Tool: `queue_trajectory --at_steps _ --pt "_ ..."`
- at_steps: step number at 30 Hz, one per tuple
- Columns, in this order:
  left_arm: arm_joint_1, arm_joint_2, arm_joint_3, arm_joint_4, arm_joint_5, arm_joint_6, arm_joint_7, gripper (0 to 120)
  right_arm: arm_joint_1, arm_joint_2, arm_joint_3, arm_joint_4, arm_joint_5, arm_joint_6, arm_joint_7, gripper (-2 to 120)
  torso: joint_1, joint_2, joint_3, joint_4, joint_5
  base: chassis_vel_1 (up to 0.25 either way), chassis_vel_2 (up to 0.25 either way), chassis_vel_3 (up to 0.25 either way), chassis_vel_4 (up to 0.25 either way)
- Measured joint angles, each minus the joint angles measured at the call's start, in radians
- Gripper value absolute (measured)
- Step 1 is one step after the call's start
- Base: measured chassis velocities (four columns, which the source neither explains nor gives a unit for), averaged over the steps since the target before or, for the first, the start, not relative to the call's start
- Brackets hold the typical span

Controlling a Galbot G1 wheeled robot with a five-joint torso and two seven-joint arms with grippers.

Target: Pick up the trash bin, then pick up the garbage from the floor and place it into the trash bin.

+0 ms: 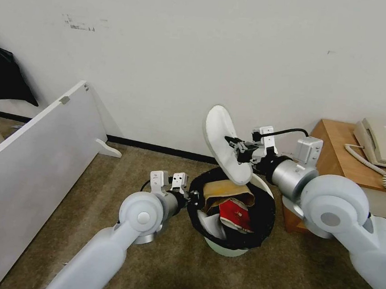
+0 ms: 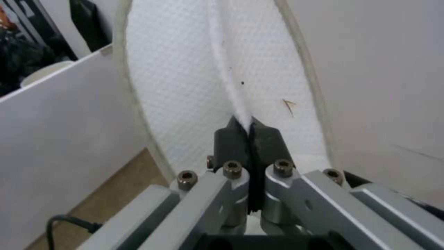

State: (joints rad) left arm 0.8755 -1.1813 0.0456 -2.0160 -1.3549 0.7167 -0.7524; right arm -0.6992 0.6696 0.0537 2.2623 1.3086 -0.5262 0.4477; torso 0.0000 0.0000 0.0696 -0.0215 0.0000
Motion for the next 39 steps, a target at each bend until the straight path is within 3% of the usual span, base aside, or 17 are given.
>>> queue_trajectory --at_steps 10,24,31,39 --pt "0.031 0.000 -0.020 -0.005 -0.013 -0.002 -0.006 1 -0.031 0.035 -0.008 0.001 -0.001 0.011 -0.006 0 0.000 0.000 0.000 0.0000 0.0000 0.000 0.000 0.000 0.000" --pt "0.058 -0.012 -0.047 0.026 0.020 -0.012 -0.006 1 -0.131 -0.024 0.039 0.074 0.017 0.010 0.013 0 0.000 0.000 0.000 -0.0001 0.0001 0.000 0.000 0.000 0.000" --pt "0.059 -0.041 -0.062 0.033 0.022 -0.016 -0.006 1 -0.207 -0.048 0.055 0.103 0.022 0.010 0.021 0 0.000 0.000 0.000 -0.0006 0.0000 0.000 0.000 0.000 0.000" --pt "0.090 -0.040 -0.097 -0.007 0.010 -0.020 -0.016 1 -0.236 0.012 0.014 0.080 -0.018 -0.001 0.010 0 0.000 0.000 0.000 0.0003 0.0002 0.000 0.000 0.000 0.000"
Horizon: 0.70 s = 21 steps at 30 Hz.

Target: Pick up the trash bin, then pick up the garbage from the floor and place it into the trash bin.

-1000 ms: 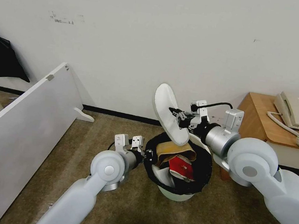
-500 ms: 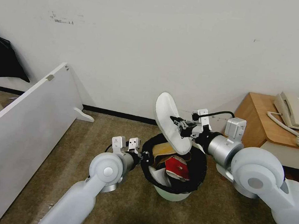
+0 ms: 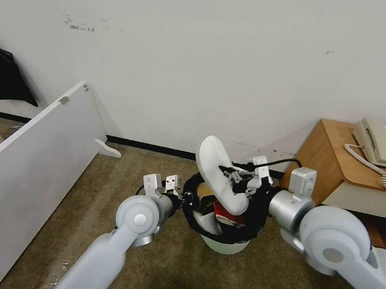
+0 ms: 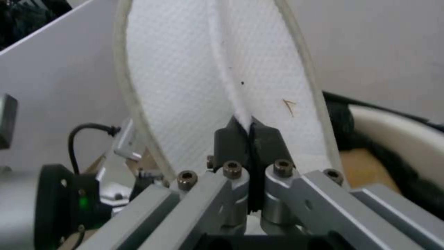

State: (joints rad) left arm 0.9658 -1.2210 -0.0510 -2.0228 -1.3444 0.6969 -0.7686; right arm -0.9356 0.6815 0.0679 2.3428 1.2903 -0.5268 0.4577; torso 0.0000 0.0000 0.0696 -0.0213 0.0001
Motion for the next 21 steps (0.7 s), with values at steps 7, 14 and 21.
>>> queue_trajectory --at_steps 7,14,21 --pt "0.019 0.012 -0.008 -0.020 -0.003 -0.001 -0.001 1 -0.002 0.031 -0.022 -0.016 -0.021 -0.008 -0.009 0 0.000 0.000 0.000 -0.0003 -0.0001 0.000 0.000 0.000 0.000" --pt "0.031 0.008 -0.011 -0.032 -0.002 -0.002 -0.001 1 -0.006 0.035 -0.039 -0.025 -0.038 -0.011 -0.016 0 0.000 0.000 0.000 -0.0004 -0.0002 0.000 0.000 0.000 0.000" --pt "0.053 0.017 -0.024 -0.047 0.007 -0.002 0.000 1 -0.006 0.038 -0.047 -0.028 -0.047 -0.012 -0.016 0 0.000 0.000 0.000 -0.0003 -0.0001 0.000 0.000 0.000 0.000"
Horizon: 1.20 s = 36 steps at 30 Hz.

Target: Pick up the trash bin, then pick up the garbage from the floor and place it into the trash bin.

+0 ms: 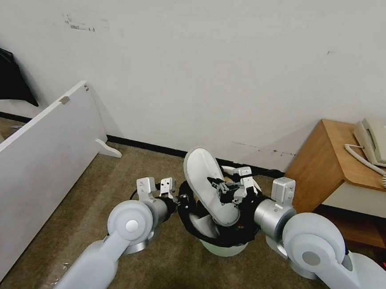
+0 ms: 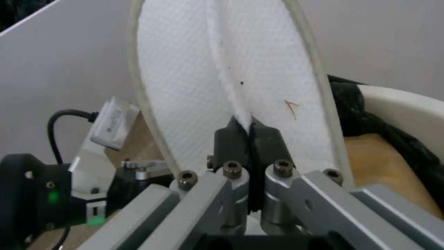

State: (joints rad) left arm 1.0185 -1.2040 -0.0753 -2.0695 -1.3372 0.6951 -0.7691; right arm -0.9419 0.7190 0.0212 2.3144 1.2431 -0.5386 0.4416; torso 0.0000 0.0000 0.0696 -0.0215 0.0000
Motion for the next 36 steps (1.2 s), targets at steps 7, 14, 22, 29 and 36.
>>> queue_trajectory --at_steps 7,14,22,29,36 --pt "0.011 0.004 -0.012 -0.010 0.003 -0.001 0.000 1 -0.004 -0.006 -0.002 0.001 -0.005 0.000 0.000 0 0.000 0.000 0.000 0.0000 0.0000 0.000 0.000 0.000 0.000" --pt "0.021 0.006 -0.037 -0.012 0.003 -0.005 0.000 1 -0.009 -0.013 -0.001 0.007 -0.008 -0.001 0.002 0 0.000 0.000 0.000 0.0000 -0.0001 0.000 0.000 0.000 0.000" --pt "0.022 0.005 -0.053 -0.017 -0.011 -0.012 -0.002 1 -0.018 -0.023 0.000 0.013 -0.008 -0.005 0.005 0 0.000 0.000 0.000 -0.0001 0.0000 0.000 0.000 0.000 0.000" --pt "0.029 0.002 -0.056 -0.022 -0.014 -0.015 -0.003 1 -0.023 -0.031 0.000 0.015 -0.006 -0.014 0.009 0 0.000 0.000 0.000 -0.0001 -0.0001 0.000 0.000 0.000 0.000" --pt "0.034 0.002 -0.059 -0.030 -0.020 -0.017 -0.007 1 -0.024 -0.030 0.001 0.014 -0.004 -0.020 0.016 0 0.000 0.000 0.000 0.0000 0.0000 0.000 0.000 0.000 0.000"
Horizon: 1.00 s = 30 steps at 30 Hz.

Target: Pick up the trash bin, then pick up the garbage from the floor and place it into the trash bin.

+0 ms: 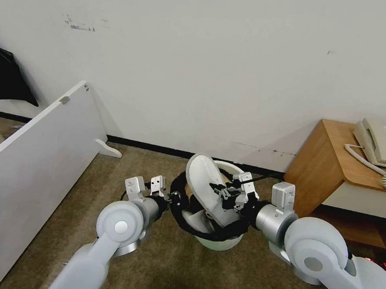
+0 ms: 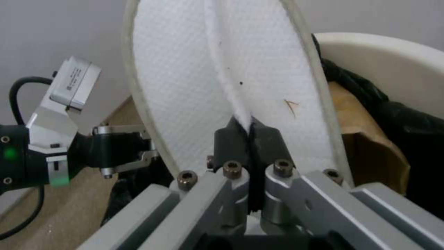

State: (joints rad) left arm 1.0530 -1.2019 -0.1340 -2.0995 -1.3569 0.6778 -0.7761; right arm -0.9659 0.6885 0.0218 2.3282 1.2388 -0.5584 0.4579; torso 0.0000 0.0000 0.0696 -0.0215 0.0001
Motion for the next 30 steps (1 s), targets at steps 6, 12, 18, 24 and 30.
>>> queue_trajectory --at_steps 6,12,18,24,30 --pt "0.004 -0.001 0.000 -0.001 0.002 -0.001 0.000 1 -0.001 -0.001 0.000 0.001 0.000 -0.001 0.001 0 0.000 0.000 0.000 0.0000 0.0000 0.000 0.000 0.000 0.000" --pt "0.007 -0.001 -0.001 0.003 0.008 -0.001 0.000 1 0.000 -0.003 0.005 0.008 0.000 0.001 0.002 15 0.000 0.000 0.000 0.0000 -0.0001 0.000 0.000 0.000 0.000" --pt "0.008 -0.001 -0.001 0.008 0.009 -0.001 0.000 1 0.000 -0.007 0.010 0.016 0.002 0.005 0.002 36 0.000 0.000 0.000 0.0000 0.0000 0.000 0.000 0.000 0.000" --pt "0.007 -0.002 -0.002 0.010 0.009 -0.001 -0.004 1 0.001 -0.010 0.015 0.020 0.004 0.007 0.003 55 0.000 0.000 0.000 -0.0001 -0.0001 0.000 0.000 0.000 0.000" --pt "0.008 -0.002 -0.002 0.009 0.007 -0.002 -0.007 1 0.000 -0.006 0.017 0.020 0.004 0.008 0.008 80 0.000 0.000 0.000 0.0000 0.0000 0.000 0.000 0.000 0.000"
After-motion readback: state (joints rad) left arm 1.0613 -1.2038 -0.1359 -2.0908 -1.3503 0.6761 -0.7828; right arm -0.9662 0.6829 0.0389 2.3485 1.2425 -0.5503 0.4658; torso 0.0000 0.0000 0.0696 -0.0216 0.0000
